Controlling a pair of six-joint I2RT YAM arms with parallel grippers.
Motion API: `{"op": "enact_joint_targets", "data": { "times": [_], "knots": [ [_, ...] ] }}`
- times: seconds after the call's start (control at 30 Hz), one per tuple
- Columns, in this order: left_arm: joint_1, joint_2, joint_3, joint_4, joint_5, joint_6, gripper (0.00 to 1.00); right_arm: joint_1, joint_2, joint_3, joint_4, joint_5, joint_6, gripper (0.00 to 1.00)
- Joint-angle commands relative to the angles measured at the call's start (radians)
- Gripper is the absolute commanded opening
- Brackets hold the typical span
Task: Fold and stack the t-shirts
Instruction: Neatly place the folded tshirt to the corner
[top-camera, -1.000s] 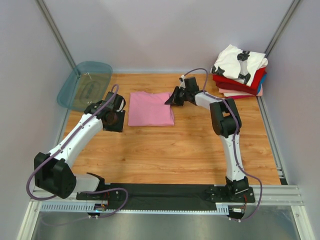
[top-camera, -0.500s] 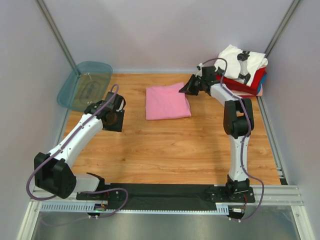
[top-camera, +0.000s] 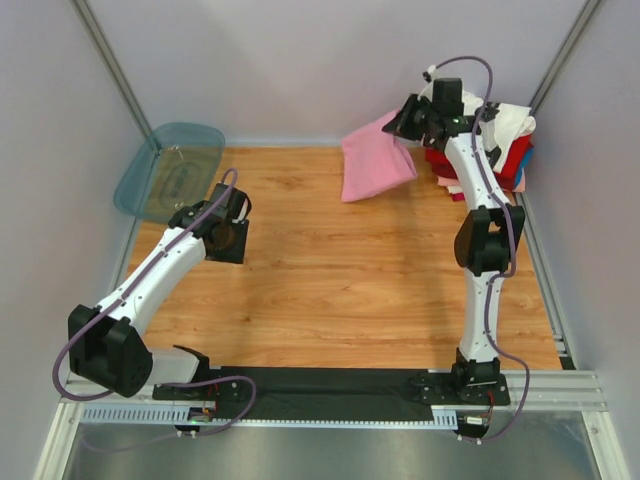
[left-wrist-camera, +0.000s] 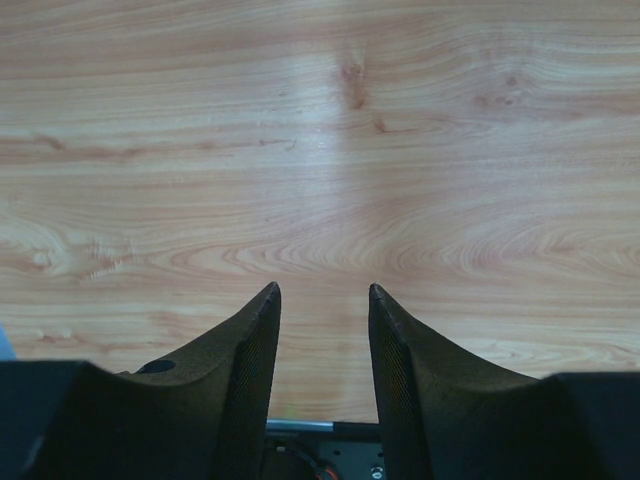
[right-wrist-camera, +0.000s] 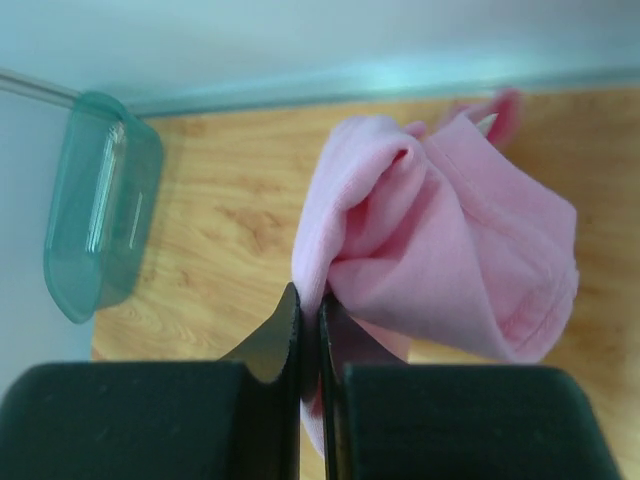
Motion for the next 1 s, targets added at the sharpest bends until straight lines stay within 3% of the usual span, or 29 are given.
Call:
{"op": "enact_joint_targets", "data": {
  "times": [0.0,0.37,0.97],
  "knots": [
    [0.001,-0.007,0.004,0.008,-0.001,0.016,0.48,-0.006,0.004,0.162,-0.052,0.07,-0.063,0.0],
    [0.001,0.022,0.004,0.003,-0.005,0.016,0.47,-0.087,0.046,0.397,0.01,0.056,-0.072,0.0],
    [-0.003,0.081,0.007,-0.009,-0.021,0.011,0.47,-0.373,0.076,0.403,0.29,-0.172,0.032,0.0]
  ]
}}
